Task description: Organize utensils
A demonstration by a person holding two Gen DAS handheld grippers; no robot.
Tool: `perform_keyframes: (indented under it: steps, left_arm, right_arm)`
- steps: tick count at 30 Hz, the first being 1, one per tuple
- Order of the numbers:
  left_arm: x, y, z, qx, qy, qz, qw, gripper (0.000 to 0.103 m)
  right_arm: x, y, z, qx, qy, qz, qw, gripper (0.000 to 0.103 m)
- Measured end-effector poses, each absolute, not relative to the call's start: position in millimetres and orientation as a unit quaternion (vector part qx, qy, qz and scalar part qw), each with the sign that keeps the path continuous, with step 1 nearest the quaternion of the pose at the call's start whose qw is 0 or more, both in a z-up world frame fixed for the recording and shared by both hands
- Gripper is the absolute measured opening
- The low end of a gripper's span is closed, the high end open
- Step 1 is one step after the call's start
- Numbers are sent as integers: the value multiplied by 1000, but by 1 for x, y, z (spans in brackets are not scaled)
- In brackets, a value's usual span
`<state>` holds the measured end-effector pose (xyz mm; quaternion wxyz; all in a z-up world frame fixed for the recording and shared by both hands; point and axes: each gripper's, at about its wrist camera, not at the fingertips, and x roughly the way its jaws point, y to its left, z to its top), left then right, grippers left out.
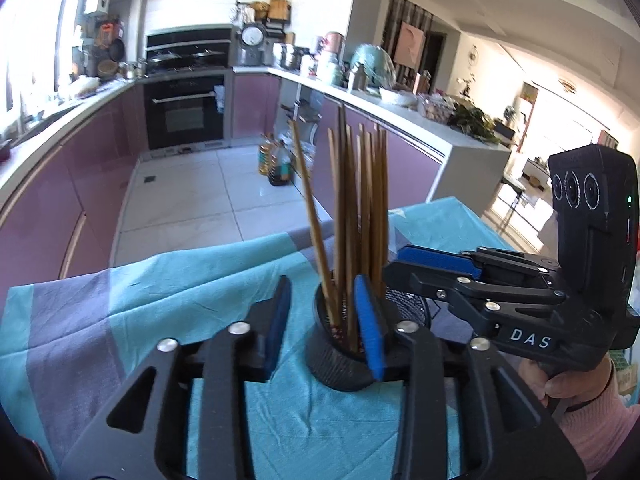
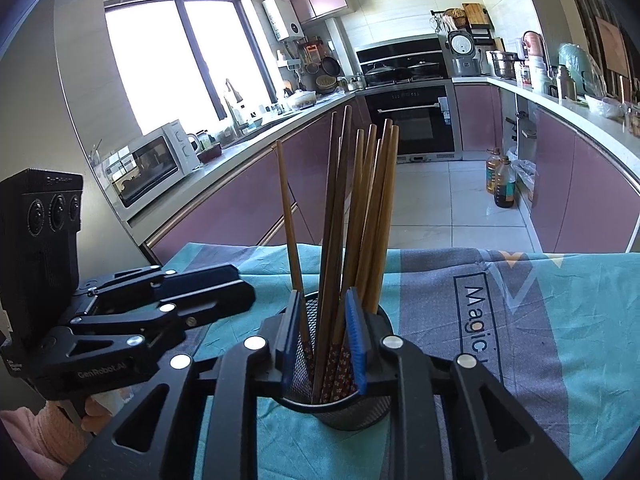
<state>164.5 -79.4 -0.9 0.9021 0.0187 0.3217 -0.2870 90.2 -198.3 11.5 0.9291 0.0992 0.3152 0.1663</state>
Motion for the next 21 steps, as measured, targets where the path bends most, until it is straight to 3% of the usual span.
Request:
perform_keyframes:
  steps: [2,4,10,16,21]
  left_arm:
    - [159,-73,0,17,312,-276,909,47]
    - [151,-66,1,18,300,-257,918,56]
    - [125,-35,-1,11,260,-192,946,95]
    - [97,-8,-6,3,243,-143,959,97]
    - [73,17,-6,-11,225,-121,967,97]
  right_arm:
    - [85,-197,13,94,308,162,933,39]
    - [79,-195,14,90,303,160,935,56]
    - [59,-184,13,64,281,141,947,77]
    - [39,-173,15,37,244,121,962,97]
    - [21,-167,14,28,212,107,971,97]
